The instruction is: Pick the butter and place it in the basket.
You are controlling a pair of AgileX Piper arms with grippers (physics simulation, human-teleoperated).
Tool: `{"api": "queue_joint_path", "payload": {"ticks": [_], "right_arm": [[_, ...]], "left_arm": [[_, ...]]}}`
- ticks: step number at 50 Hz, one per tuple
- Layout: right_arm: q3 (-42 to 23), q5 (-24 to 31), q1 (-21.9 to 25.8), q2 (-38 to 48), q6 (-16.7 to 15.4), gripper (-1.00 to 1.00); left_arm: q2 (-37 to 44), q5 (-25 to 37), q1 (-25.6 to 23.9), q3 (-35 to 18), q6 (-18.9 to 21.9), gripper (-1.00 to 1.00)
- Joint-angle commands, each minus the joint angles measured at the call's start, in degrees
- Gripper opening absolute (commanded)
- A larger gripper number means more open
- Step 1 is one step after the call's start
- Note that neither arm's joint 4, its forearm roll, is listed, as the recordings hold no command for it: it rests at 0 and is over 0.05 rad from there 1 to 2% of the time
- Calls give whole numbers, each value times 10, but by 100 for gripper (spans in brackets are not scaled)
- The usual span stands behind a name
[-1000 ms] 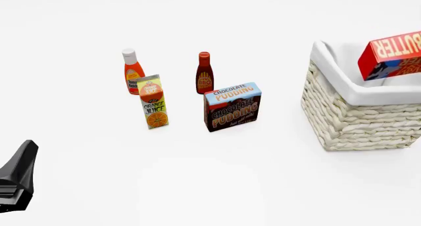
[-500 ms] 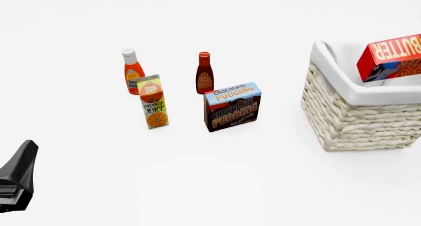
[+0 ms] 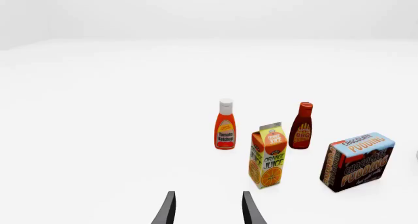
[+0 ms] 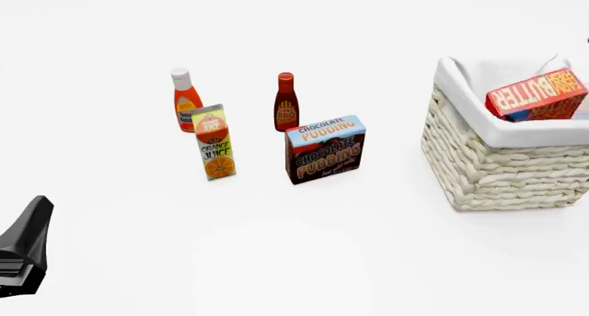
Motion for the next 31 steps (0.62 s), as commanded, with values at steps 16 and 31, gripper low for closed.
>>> {"api": "queue_joint_path", "payload": {"ticks": [16, 31], "right_arm": [[15, -50, 25, -22, 16, 100], [-8, -19, 68, -89, 6, 100]], "left_arm": [[0, 0, 0, 0, 0, 100], [0, 0, 0, 0, 0, 100]]}}
